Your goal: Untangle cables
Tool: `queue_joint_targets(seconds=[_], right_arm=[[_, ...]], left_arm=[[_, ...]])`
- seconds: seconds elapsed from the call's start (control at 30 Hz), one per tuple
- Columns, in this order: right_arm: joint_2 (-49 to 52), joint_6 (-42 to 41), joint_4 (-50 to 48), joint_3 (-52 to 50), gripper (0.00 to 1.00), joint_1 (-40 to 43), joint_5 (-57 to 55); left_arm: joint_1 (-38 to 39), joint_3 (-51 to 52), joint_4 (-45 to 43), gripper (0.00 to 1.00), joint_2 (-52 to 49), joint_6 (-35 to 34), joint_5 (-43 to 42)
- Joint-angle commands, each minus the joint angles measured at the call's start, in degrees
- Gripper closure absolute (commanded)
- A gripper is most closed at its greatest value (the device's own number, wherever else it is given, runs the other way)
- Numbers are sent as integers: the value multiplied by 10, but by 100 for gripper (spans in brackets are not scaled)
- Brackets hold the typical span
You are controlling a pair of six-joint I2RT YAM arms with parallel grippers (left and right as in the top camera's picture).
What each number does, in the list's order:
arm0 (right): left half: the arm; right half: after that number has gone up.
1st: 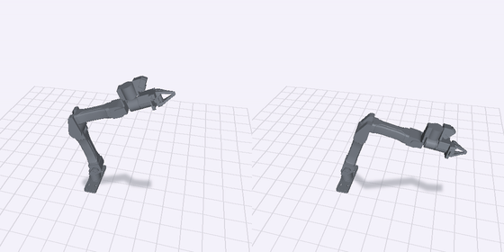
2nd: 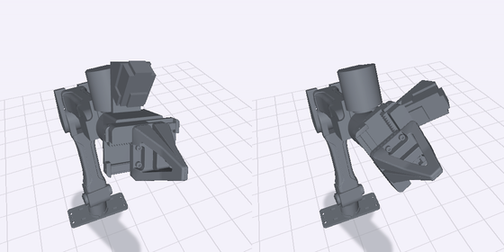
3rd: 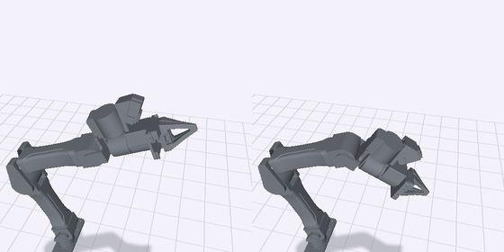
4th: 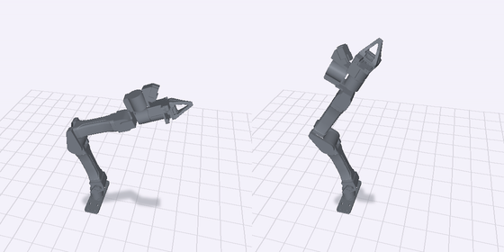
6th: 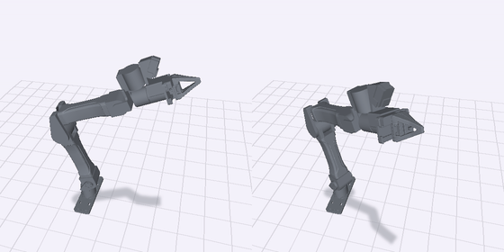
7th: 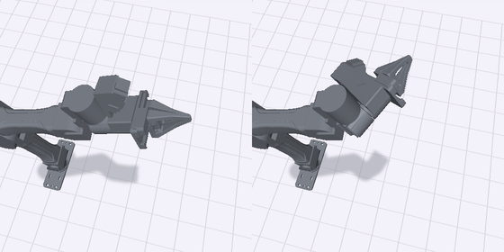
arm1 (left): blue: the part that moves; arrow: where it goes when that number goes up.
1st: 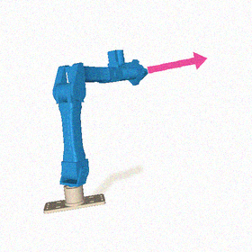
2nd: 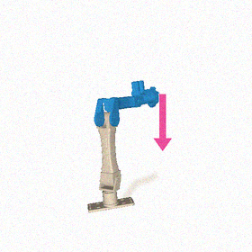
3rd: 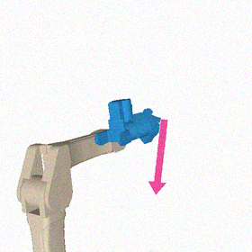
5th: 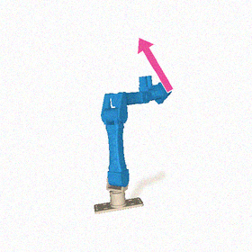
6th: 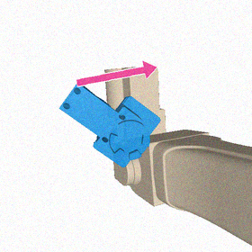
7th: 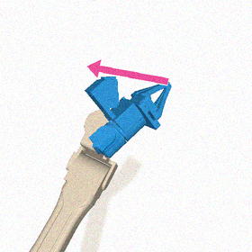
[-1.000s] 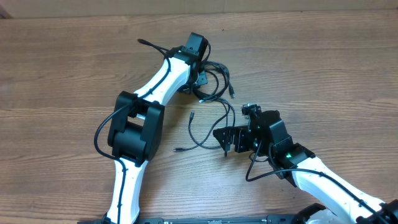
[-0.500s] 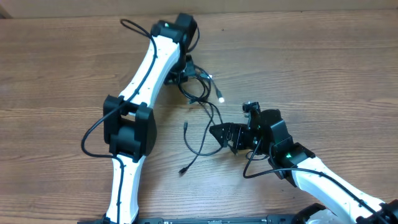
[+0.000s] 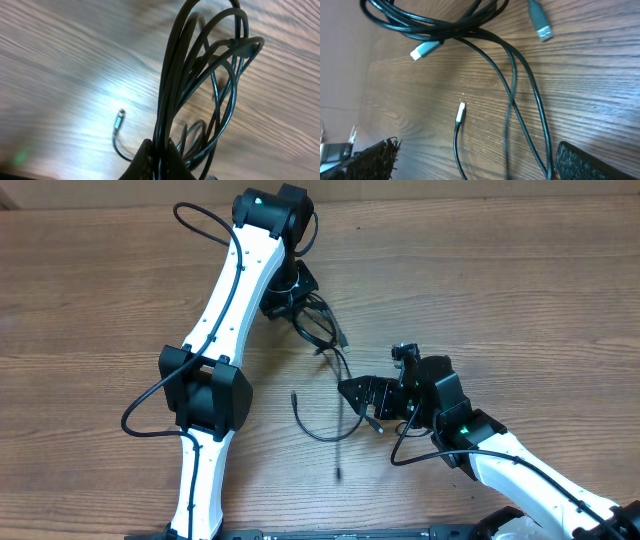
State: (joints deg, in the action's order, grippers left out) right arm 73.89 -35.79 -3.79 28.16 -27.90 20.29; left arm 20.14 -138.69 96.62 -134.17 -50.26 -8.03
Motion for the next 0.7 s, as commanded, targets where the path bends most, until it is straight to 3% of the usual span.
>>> queue_joint_targets(seconds=[0.0,0.33,0.47,0.5,0.67], right_arm=[[1,2,1,-1,0,-2,-23],[1,2,2,-1,0,-2,-38],[1,6,2,-1,0,-2,-12],[1,28,-2,-1,0,-2,15],[1,115,-34,-1,0,-2,76]], left_arm=[[1,-13,2,96,1,-45,-65],[1,-13,-11,96,1,-55,-66],[1,-13,-28,88,1,-47,-92],[1,-13,-35,96,1,-41,-99],[0,-13,-58,96,1,-25,-115]])
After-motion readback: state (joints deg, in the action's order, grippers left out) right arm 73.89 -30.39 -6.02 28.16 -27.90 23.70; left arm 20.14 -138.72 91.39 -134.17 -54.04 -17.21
